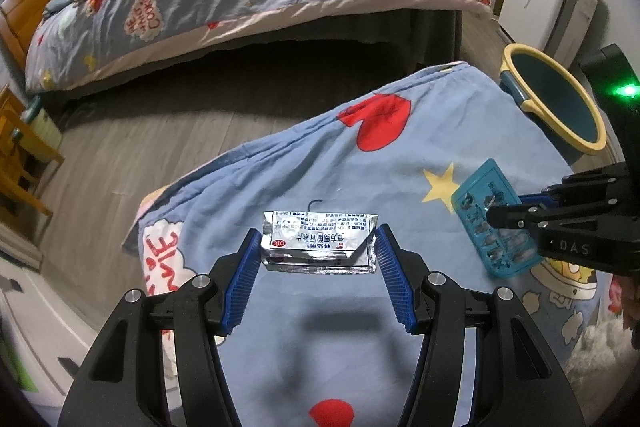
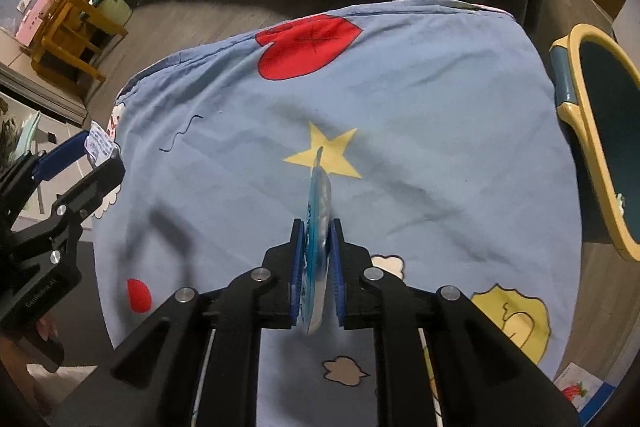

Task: Collect trash

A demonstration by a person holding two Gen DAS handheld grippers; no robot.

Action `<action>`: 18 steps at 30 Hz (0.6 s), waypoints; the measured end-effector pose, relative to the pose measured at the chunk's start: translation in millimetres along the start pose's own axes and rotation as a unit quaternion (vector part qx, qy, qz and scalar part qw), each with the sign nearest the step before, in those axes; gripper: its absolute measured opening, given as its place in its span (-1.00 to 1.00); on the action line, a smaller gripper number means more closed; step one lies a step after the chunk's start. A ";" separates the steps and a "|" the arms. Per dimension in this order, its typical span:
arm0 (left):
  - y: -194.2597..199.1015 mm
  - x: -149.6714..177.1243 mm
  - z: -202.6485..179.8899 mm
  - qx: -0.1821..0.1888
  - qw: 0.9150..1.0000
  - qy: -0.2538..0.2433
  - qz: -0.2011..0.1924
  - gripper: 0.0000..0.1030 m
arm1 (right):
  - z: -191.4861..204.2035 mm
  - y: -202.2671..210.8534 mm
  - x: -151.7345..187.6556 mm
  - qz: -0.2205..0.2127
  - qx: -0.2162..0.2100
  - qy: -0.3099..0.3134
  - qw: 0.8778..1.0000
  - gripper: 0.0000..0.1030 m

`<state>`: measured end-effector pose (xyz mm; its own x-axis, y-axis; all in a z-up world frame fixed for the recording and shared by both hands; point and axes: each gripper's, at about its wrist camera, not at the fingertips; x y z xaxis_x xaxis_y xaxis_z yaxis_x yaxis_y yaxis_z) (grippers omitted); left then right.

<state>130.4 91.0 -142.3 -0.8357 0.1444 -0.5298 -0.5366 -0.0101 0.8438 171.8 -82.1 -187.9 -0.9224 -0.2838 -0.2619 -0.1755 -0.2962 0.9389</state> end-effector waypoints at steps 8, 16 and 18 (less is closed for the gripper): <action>6.8 -7.4 -11.8 0.006 1.000 -0.010 -0.011 0.15 | 6.4 44.0 -2.5 -0.039 0.003 0.023 0.999 -0.76; 10.8 -18.7 -42.8 0.016 0.999 -0.032 -0.021 0.15 | -21.9 78.9 -2.3 -0.077 0.025 0.004 0.997 -0.77; 11.1 -22.5 -53.8 0.021 0.999 -0.039 -0.024 0.15 | -32.6 81.7 -3.9 -0.083 0.025 -0.003 0.996 -0.76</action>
Point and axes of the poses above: each gripper's, at about its wrist camera, not at the fingertips, and y roughly against the way its jaws point, z to its left, x to its underside, and after that the axes turned 2 degrees about -z, right-handed
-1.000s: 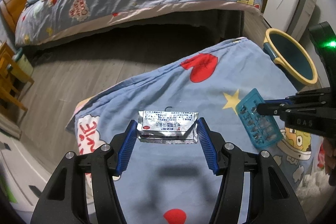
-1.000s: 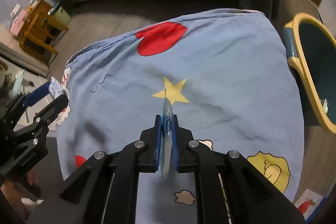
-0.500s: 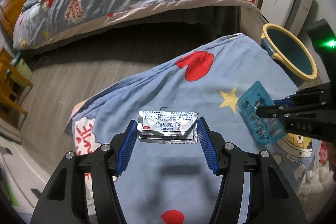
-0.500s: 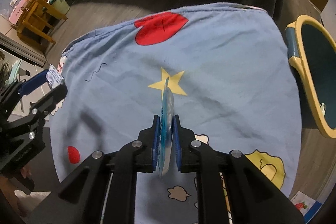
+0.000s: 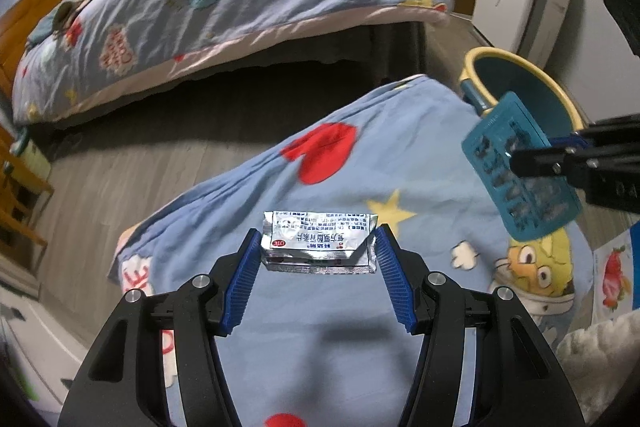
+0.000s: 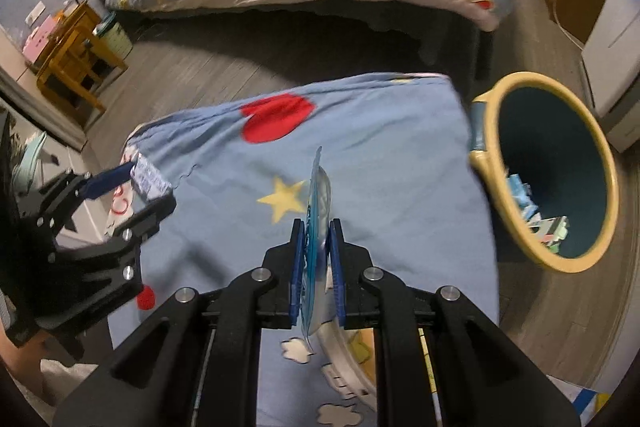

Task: Collect trash
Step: 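Carry the sachet and blue blister tray over the bin and open both tools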

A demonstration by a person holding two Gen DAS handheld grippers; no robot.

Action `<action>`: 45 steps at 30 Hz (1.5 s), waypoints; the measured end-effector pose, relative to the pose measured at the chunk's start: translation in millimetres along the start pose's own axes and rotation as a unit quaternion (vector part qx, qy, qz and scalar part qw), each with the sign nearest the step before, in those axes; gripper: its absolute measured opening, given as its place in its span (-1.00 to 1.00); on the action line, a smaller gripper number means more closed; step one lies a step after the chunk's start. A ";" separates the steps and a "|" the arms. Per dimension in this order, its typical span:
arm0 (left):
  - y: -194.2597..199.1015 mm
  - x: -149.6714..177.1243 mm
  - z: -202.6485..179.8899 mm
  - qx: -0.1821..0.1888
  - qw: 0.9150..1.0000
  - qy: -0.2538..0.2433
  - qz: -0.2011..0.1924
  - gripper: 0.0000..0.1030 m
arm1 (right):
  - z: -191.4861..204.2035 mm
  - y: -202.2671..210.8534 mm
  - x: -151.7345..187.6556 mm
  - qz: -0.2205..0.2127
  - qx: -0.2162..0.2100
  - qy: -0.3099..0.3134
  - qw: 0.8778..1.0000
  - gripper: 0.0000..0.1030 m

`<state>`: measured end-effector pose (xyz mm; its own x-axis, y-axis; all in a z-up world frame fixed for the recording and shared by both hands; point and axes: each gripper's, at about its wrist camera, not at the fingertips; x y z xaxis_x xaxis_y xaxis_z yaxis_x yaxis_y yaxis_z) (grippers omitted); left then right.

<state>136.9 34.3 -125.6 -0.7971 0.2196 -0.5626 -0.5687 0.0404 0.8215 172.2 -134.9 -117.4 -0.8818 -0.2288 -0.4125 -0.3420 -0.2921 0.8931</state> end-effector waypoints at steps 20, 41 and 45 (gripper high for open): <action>-40.7 -20.8 -158.5 0.076 0.992 -0.094 0.029 0.15 | -178.6 33.3 -20.7 -0.058 0.012 -0.122 0.991 -0.76; -88.4 -146.4 -271.8 0.066 0.984 -0.157 -0.043 0.28 | -305.3 33.3 2.7 -0.113 0.007 -0.283 0.953 -0.75; -93.4 -148.5 -267.8 0.064 0.986 -0.147 -0.045 0.48 | -310.1 36.7 3.5 -0.128 0.007 -0.291 0.948 -0.62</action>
Point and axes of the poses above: each gripper's, at about its wrist camera, not at the fingertips, and y roughly against the way its jaws point, z to its left, x to its underside, and after that the axes turned 2 degrees about -z, right-handed
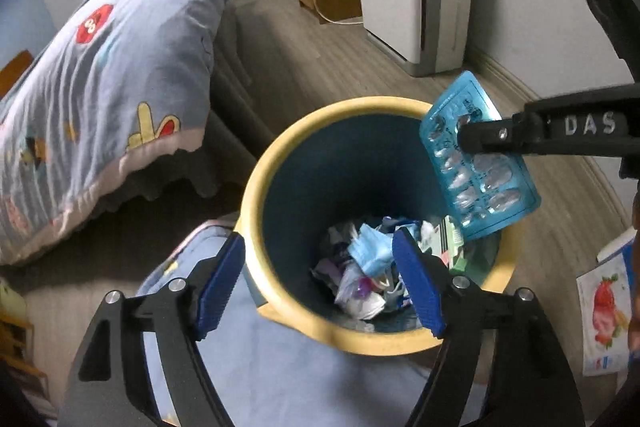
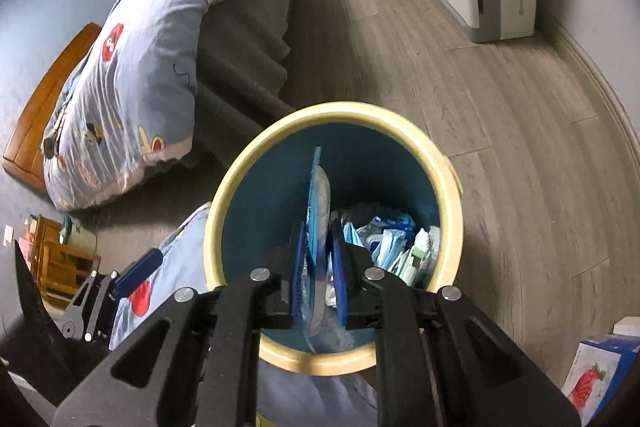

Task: Collect trash

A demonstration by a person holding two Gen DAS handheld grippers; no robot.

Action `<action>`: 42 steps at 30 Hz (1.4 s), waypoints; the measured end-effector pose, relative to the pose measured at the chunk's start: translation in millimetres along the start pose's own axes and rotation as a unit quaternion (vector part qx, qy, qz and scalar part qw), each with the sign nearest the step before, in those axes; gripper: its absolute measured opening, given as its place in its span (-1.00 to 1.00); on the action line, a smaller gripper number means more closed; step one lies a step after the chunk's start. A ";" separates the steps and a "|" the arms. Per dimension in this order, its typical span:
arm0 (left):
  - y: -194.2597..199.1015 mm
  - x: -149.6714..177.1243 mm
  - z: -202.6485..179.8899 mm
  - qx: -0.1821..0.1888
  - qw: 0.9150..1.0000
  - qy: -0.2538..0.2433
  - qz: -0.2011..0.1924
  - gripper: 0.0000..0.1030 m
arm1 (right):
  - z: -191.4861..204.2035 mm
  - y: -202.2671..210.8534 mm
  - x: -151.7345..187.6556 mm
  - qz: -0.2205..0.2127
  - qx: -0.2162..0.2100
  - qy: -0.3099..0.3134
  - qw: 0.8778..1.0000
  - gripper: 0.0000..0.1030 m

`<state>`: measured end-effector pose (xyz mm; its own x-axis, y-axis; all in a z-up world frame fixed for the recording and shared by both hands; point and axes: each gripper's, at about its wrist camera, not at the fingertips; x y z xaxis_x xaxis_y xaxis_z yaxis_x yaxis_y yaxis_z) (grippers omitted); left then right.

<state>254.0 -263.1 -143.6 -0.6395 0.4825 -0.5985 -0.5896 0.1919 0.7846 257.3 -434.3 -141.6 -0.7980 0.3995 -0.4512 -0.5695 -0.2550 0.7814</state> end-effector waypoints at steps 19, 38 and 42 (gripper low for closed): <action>72.8 48.0 25.9 0.032 0.997 0.077 -0.005 0.48 | 19.6 43.3 21.8 0.009 0.034 0.092 0.995 -0.53; 202.6 78.7 10.0 0.046 0.990 0.111 -0.078 0.90 | 40.1 172.4 99.4 -0.090 0.069 0.118 0.986 0.89; 209.3 75.5 8.2 -0.003 0.989 0.115 -0.094 0.90 | 44.9 182.1 104.5 -0.111 0.088 0.124 0.982 0.89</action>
Point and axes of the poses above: each gripper's, at about its wrist camera, not at the fingertips, and y roughly against the way its jaws point, z to its left, x to its underside, and after that the axes turned 2 degrees about -z, right-handed
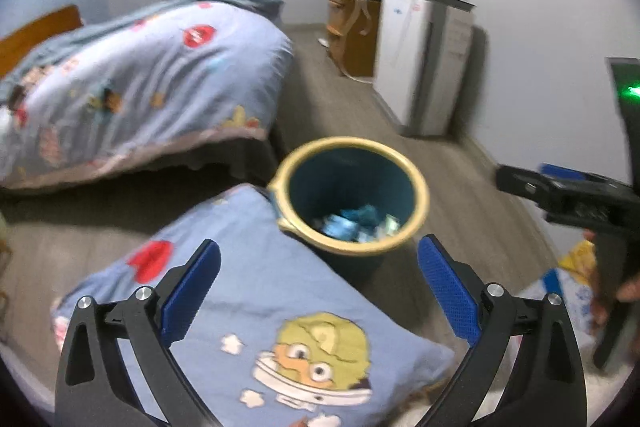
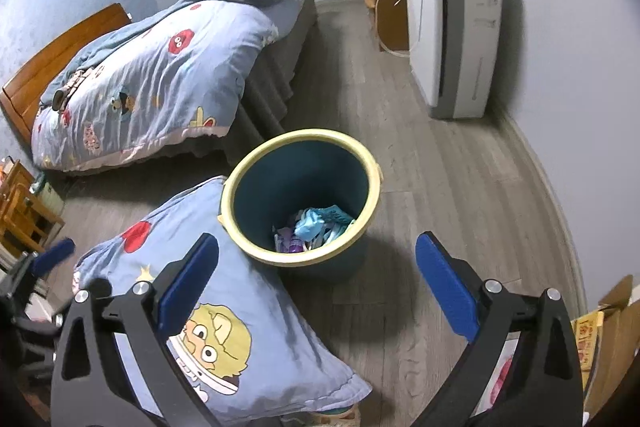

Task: Collect trash

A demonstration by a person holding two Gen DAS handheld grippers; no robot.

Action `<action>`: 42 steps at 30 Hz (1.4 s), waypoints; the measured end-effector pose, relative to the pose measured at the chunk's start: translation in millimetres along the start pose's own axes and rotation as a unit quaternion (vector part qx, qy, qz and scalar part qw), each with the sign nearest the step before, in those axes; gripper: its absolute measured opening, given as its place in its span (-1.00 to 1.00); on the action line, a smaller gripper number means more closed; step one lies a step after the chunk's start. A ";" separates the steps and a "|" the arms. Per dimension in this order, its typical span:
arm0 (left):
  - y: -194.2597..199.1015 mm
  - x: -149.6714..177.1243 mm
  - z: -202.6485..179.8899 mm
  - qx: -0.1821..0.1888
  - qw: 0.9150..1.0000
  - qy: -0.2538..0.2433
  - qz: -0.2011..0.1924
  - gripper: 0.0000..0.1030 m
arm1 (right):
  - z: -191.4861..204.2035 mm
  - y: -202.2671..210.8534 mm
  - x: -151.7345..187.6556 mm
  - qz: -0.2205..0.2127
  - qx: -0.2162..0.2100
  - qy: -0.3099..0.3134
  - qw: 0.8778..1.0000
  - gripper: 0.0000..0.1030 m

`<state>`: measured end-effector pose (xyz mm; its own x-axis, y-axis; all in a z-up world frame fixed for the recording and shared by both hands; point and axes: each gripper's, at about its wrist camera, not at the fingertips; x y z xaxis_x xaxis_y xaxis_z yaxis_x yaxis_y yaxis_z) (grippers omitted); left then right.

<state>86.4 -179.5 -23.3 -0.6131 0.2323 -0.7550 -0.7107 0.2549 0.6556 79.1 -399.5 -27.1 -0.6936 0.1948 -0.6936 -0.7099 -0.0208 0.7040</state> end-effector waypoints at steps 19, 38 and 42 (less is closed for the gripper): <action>-5.7 -9.5 16.3 0.002 1.000 0.009 -0.020 0.90 | 16.2 -1.4 -2.8 -0.040 0.030 0.066 0.997 0.89; -3.4 -10.0 16.4 0.002 1.000 0.005 -0.024 0.90 | 18.1 -1.4 -1.5 -0.037 0.031 0.067 0.997 0.89; -3.4 -10.2 16.4 0.002 1.000 0.005 -0.023 0.90 | 18.1 -1.4 -1.6 -0.037 0.030 0.066 0.997 0.89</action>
<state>100.7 -167.3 -17.7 -0.5835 0.2107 -0.7843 -0.7369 0.2686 0.6204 83.4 -382.0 -24.2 -0.6521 0.0622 -0.7556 -0.7541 0.0489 0.6549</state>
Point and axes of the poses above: each gripper's, at about its wrist camera, not at the fingertips, and y roughly against the way its jaws point, z to its left, x to its underside, and after that the axes turned 2 degrees about -z, right-handed
